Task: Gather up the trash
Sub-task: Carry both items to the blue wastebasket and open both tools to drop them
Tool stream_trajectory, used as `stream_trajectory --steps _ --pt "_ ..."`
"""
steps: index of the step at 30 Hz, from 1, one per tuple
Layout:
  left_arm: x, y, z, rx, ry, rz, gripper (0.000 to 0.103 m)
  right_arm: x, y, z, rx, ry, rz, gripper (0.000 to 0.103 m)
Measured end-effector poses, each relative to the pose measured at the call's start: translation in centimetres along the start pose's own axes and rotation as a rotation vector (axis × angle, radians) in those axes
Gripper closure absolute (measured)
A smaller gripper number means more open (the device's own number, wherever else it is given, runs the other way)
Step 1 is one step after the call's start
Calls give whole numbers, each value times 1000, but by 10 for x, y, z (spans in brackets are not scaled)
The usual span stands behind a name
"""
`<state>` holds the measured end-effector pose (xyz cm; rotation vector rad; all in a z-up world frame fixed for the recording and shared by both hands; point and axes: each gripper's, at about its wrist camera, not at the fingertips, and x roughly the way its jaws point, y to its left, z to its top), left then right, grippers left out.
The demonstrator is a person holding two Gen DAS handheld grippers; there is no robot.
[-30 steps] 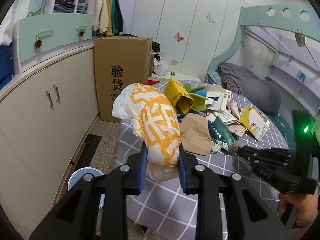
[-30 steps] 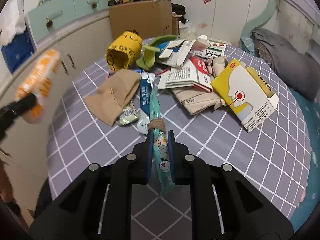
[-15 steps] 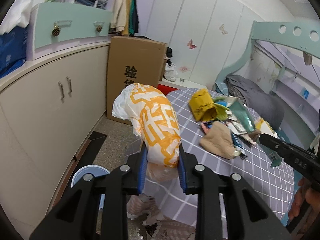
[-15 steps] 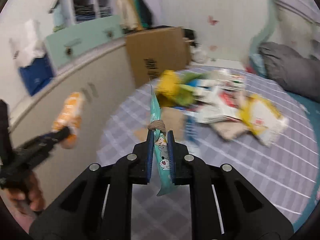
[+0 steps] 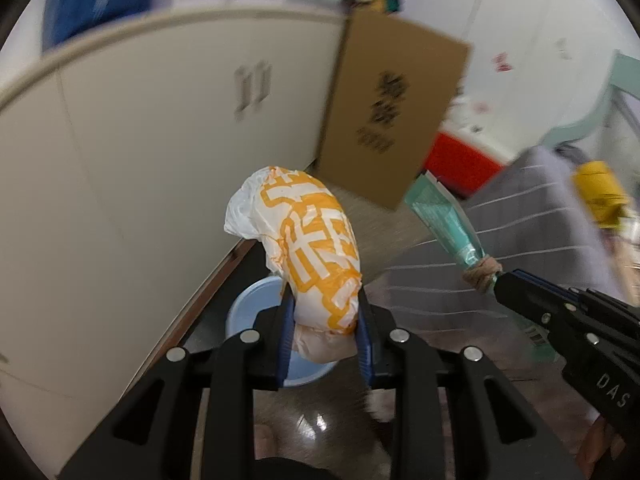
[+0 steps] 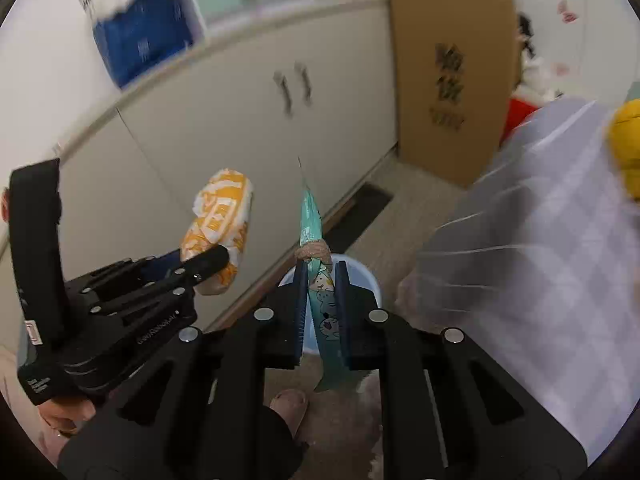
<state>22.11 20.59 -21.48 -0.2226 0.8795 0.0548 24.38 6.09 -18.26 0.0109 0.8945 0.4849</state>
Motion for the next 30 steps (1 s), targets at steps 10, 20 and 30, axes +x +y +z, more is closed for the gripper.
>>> stream_trajectory --steps 10,20,30 --pt "110 74 -11 -99 209 90 77 156 18 0 -23 151 0 54" --pt "152 71 -13 -98 265 58 76 166 3 -10 25 130 -59 44" --pt "146 50 9 -51 229 37 64 123 -3 5 70 -42 -137 35"
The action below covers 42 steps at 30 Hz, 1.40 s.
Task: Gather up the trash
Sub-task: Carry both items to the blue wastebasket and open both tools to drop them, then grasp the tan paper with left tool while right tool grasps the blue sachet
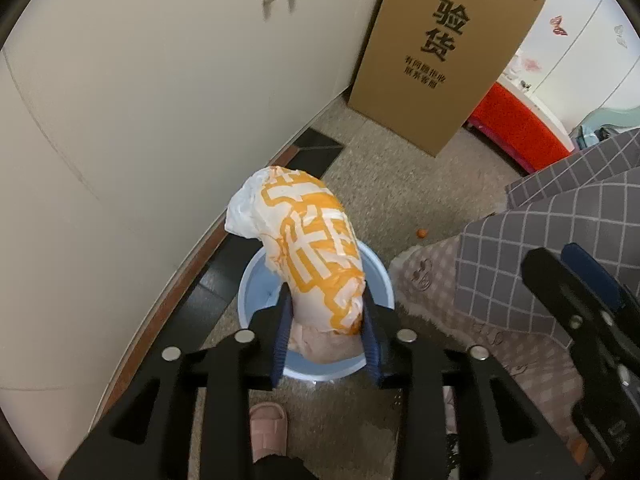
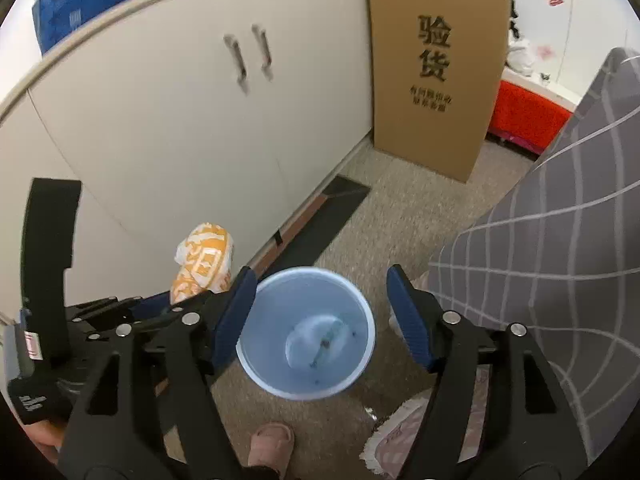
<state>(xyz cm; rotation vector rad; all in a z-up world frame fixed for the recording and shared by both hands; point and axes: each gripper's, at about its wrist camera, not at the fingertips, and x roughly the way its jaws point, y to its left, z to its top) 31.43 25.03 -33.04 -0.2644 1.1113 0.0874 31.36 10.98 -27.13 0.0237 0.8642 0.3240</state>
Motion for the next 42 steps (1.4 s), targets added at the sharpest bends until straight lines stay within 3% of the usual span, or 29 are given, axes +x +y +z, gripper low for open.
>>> stream_trajectory --steps 1,3,11,23,27,30,35,42 --pt "-3 -1 2 2 -6 3 57 -4 -1 2 4 -13 -1 35" --pt "-7 -2 5 -3 -9 9 22 -15 -3 6 14 -39 -1 34" --pt "-49 5 1 -104 -49 -21 21 -64 -1 17 26 -103 26 32" --pt "-196 -32 -28 -83 -321 -15 20 -190 -11 24 52 -256 125 28" --pt "-235 -74 -37 -21 -385 -61 18 -229 -34 19 93 -299 125 28" --pt "-247 -111 -42 45 -385 -99 18 -257 -65 12 127 -324 88 28" --pt "-254 -186 -56 162 -342 -202 18 -294 -127 -6 203 -342 2 27" --pt "-235 -288 -76 341 -254 -276 18 -327 -221 -45 320 -321 -143 27"
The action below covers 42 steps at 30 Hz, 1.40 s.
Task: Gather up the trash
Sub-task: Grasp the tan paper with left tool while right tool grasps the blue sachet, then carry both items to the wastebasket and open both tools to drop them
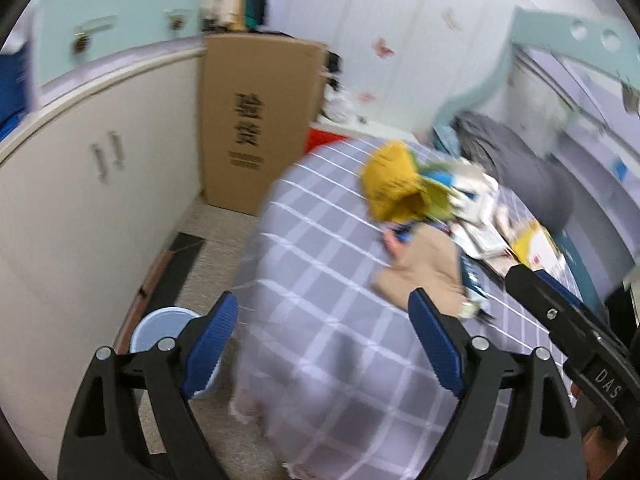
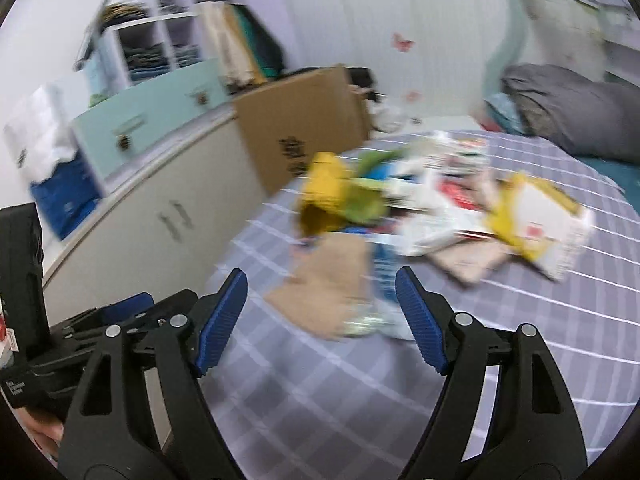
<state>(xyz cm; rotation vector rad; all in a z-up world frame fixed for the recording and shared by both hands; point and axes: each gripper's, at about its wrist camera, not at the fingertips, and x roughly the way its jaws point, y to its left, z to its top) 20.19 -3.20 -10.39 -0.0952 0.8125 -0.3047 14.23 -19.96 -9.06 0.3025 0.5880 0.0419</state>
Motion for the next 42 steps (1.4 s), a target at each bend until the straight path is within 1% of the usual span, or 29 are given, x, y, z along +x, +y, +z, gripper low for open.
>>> stream_trajectory --steps 2,6,9,11,12,14,15,16,17,18,19,20,21,23,25,28,30,31,33,35,36,37,38,42 --pt "13 -12 0 23 25 -2 18 -2 -23 -1 25 9 -35 28" --pt "42 -33 4 70 58 -16 18 -3 -51 -6 55 27 -57 27" --pt "63 -40 4 86 100 15 18 1 -63 -9 65 47 -53 27" --pt "68 -42 4 96 81 50 18 5 -69 -11 62 64 -48 27" --pt "71 -45 3 107 87 73 18 7 -71 -12 68 76 -41 27" --pt "72 -50 2 142 88 66 19 7 -72 -15 69 87 -31 27" --pt "72 -53 0 170 86 64 25 9 -70 -14 56 92 -37 27" --pt "72 -59 -3 209 79 74 28 10 -69 -13 48 94 -39 27" --pt "70 -61 -5 233 70 65 39 11 -67 -12 38 98 -40 27" --pt "67 -64 -6 245 71 39 52 14 -65 -11 28 105 -39 27" --pt "67 -66 -5 255 74 33 60 16 -64 -11 21 112 -40 28" --pt "66 -68 -4 261 79 16 79 20 -62 -10 13 124 -44 28" --pt "66 -69 -4 262 86 -7 94 22 -60 -11 8 130 -45 28" --pt "66 -69 -2 244 91 -32 95 27 -56 -10 -6 147 -43 28" --pt "64 -64 -2 219 77 -62 96 34 -52 -9 -15 166 -36 28" --pt "55 -50 1 162 37 -93 96 44 -45 -7 -45 197 -31 38" --pt "45 -40 5 130 6 -106 96 51 -41 -5 -59 215 -42 45" --pt "35 -35 7 111 -19 -112 96 56 -38 -5 -67 226 -46 51" --pt "20 -24 12 93 -64 -103 96 62 -34 -3 -77 235 -57 54" --pt "9 -14 15 82 -97 -86 96 70 -30 -2 -98 252 -73 64" --pt "3 -10 16 77 -112 -78 96 73 -29 -1 -100 261 -61 69" --pt "-3 -4 18 71 -126 -67 96 74 -28 -1 -99 265 -46 78" --pt "-7 2 18 63 -137 -57 96 75 -27 0 -97 268 -36 85" --pt "-23 21 18 37 -159 -46 96 74 -20 -1 -116 261 -52 92"
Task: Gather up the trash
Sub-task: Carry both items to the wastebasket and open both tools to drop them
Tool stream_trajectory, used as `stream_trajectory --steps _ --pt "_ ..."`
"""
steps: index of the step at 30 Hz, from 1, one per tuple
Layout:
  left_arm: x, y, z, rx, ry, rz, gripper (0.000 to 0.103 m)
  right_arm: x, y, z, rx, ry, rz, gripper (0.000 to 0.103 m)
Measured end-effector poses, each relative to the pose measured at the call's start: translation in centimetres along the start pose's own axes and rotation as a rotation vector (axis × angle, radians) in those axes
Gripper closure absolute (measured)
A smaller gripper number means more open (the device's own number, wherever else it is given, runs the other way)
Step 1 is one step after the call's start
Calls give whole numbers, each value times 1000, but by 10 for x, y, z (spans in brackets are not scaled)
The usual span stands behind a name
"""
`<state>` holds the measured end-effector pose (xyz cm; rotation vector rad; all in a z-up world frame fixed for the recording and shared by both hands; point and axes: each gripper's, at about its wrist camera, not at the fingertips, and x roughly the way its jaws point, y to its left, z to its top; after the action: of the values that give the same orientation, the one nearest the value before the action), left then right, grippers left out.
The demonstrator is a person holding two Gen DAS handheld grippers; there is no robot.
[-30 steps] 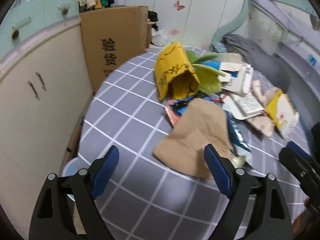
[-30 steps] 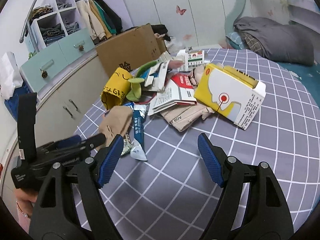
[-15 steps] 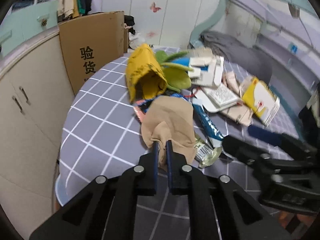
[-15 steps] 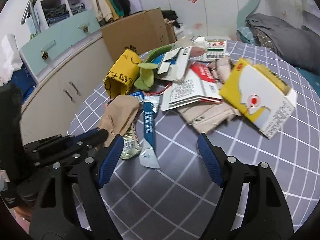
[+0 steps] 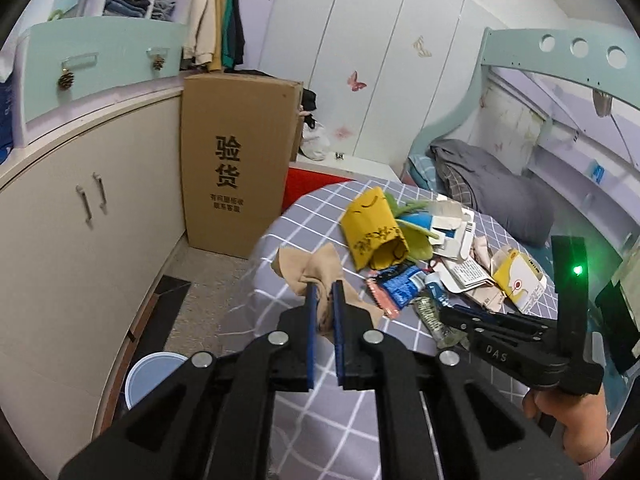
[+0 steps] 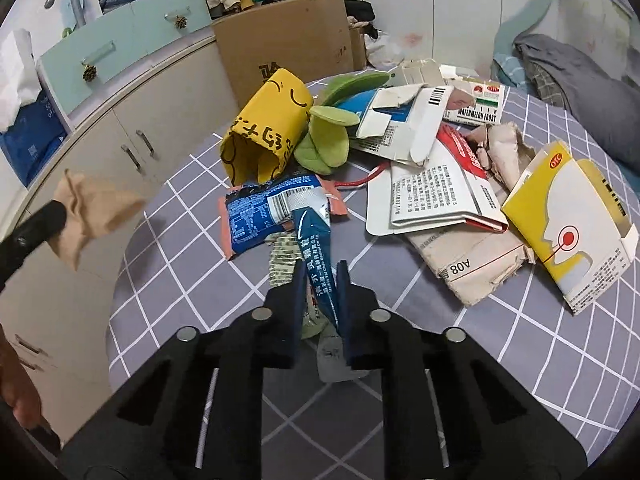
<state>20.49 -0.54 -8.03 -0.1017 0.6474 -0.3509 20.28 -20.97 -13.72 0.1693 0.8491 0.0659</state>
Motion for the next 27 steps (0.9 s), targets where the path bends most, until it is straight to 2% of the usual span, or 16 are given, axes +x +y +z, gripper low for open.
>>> stream_trajectory --steps 7,11,15,20,21,27 --pt "-9 24 -7 -35 1 0 96 -23 0 -3 23 -53 -20 93" --pt "-13 37 -13 -50 -3 6 96 -43 9 -1 24 -96 -1 93" --pt "-14 61 -19 -87 7 20 96 -50 51 3 -52 -114 53 93" --pt "-16 100 -27 -136 27 74 96 -35 117 6 -149 -96 165 93" --pt "-16 113 -30 -152 36 95 96 -21 149 5 -194 -76 210 93" --pt "-9 177 -50 -235 87 180 96 33 226 -3 -289 20 300 93"
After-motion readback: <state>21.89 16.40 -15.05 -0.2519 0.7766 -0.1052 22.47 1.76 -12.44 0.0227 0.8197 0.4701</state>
